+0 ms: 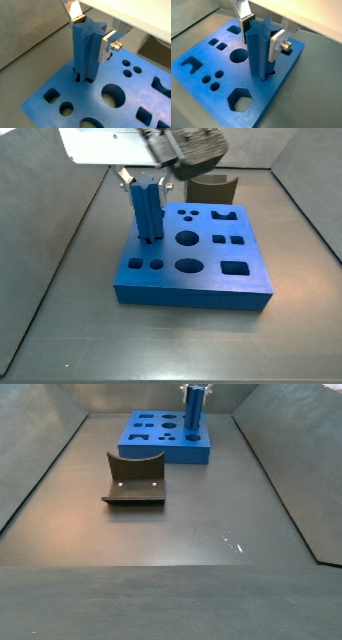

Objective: Insert the star object.

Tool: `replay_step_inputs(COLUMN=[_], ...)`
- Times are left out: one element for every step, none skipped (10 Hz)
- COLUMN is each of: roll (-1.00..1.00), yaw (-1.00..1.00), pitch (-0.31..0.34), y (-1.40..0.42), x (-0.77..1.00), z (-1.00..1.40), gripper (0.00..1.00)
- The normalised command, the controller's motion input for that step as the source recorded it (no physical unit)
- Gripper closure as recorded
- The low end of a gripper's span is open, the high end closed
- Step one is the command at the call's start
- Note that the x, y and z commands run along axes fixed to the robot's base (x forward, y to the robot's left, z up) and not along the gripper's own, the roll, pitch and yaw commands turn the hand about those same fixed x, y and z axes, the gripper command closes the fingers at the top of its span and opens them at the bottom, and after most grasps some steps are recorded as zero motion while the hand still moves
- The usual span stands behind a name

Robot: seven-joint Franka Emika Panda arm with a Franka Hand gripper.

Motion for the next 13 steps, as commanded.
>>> replay_step_inputs(roll=[0.18,0.15,0.14,0.09,0.11,0.19,0.2,0.2,0.2,0.17,0.07,0.0,-0.03], yaw=[-0.61,-0.55,-0.56,-0.61,-0.52,-0.31,-0.17,-0.03,0.0,0.0,0.0,0.0,0.0], pitch=[0.14,0.127,0.121,0.103,0.101,0.094,0.051,0.004,0.0,0.036,0.103,0.05,-0.073], y=[-0.11,-0.13,-0.15,-0.15,-0.09,-0.08,-0.07,-0.06,-0.08,-0.06,-0.01,0.0,-0.02], x=[-0.01,0.0,0.0,0.05,0.1,0.13,0.06,0.0,0.0,0.03,0.07,0.01,-0.01], z=[-0.17,-0.17,-0.18,-0.17,-0.27,-0.45,-0.56,-0.56,-0.55,-0.5,-0.51,-0.61,-0.4], gripper=[1.0,1.0,1.0,1.0,1.0,1.0,1.0,1.0,1.0,1.0,1.0,1.0,1.0])
